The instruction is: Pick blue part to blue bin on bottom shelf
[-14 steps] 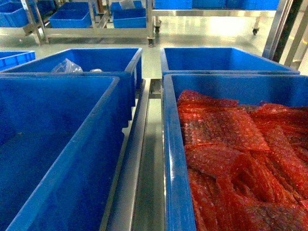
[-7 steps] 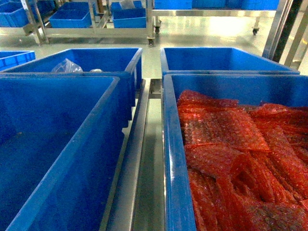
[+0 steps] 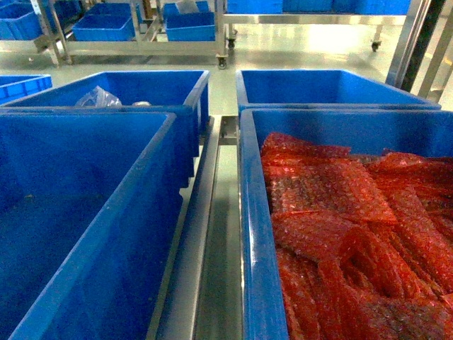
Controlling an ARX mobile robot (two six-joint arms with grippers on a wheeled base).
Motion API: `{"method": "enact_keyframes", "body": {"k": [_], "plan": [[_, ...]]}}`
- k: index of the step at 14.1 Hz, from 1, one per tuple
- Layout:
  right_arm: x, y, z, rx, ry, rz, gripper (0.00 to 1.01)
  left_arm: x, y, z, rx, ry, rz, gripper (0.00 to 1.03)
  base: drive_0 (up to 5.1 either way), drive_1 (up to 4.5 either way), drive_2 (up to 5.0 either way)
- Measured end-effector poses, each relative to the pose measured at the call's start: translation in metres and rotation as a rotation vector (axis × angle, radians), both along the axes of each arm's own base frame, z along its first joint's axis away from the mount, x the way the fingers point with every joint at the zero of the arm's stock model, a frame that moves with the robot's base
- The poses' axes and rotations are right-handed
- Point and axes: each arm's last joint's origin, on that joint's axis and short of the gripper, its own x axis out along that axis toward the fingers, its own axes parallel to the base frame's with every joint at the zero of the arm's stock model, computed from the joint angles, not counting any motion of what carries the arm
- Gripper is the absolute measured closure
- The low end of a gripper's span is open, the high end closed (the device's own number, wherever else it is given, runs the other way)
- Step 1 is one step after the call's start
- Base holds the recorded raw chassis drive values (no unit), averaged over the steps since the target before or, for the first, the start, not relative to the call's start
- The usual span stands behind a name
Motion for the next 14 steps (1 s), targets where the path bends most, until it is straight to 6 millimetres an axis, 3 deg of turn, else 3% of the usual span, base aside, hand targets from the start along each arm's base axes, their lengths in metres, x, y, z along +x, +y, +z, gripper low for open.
{"method": "enact_keyframes", "body": {"k": [14], "plan": [[0.0000,0.0000,0.0000,0.000,0.000,0.000,0.03,0.0000,0.0000,0.0000,0.000,0.000,0.000,0.59,0.0,0.00,0.0]]}}
